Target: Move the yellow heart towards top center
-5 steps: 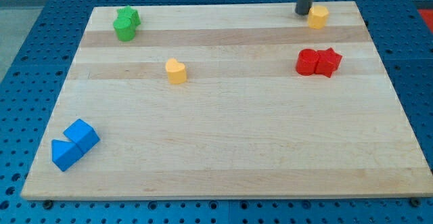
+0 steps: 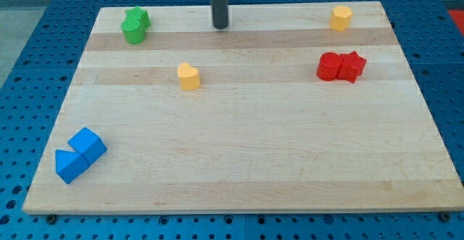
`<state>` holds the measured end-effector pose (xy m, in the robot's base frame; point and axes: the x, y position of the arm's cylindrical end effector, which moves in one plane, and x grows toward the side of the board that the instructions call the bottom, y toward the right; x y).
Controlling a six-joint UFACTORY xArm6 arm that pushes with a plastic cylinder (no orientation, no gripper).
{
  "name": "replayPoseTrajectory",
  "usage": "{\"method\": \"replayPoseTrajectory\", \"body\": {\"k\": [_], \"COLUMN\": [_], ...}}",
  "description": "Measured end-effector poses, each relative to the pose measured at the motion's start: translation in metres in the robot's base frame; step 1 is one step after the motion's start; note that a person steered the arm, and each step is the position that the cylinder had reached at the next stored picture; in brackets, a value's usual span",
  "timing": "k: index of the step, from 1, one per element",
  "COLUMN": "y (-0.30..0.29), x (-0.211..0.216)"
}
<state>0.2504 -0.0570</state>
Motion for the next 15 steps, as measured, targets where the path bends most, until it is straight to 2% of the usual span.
{"method": "replayPoseTrajectory", "body": {"k": [2,3,4,7,9,10,11,14,15], "y": [-0.068,-0.082,-0.087,-0.074,-0.073,-0.064,-0.031,0.103,0.106], "x": [0.058,0.086,0.104,0.12,0.172,0.171,0.151,0.037,0.034]}}
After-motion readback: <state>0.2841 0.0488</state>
